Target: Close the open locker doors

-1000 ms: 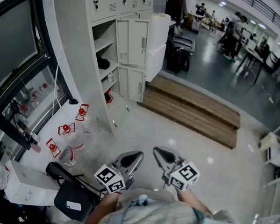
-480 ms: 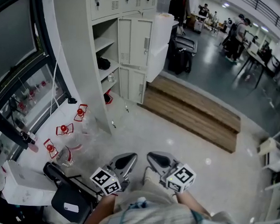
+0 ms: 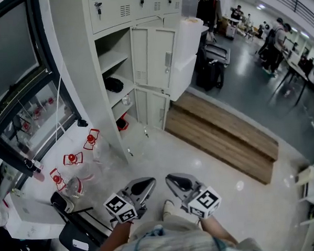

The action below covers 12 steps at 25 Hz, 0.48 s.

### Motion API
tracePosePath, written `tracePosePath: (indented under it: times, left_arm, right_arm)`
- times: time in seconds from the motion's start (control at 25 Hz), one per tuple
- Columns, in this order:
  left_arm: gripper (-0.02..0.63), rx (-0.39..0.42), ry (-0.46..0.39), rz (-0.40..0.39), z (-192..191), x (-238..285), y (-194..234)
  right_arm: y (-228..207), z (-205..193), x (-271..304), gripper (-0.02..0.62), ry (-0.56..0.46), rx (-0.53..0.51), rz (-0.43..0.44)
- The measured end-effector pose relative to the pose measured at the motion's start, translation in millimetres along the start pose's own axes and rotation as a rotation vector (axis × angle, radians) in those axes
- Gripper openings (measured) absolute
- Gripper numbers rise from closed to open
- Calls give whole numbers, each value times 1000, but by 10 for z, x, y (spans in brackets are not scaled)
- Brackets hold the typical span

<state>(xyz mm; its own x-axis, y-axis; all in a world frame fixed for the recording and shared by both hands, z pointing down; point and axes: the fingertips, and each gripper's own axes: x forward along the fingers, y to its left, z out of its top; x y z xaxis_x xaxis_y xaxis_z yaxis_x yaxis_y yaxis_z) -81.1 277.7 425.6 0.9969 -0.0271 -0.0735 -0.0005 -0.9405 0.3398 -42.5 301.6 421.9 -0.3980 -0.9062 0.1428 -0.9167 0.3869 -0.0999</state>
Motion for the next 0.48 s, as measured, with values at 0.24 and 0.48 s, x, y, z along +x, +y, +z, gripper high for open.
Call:
tracePosePath:
  times: [0.24,0.48]
  left_arm:
    - [3,28,-10,3,308,639,464]
    - [3,41,-24,44,443,1060,874]
  right_arm:
    - [-729,192,228,5,6,4,27]
    - [-1306,293,423,5,3,-37,75]
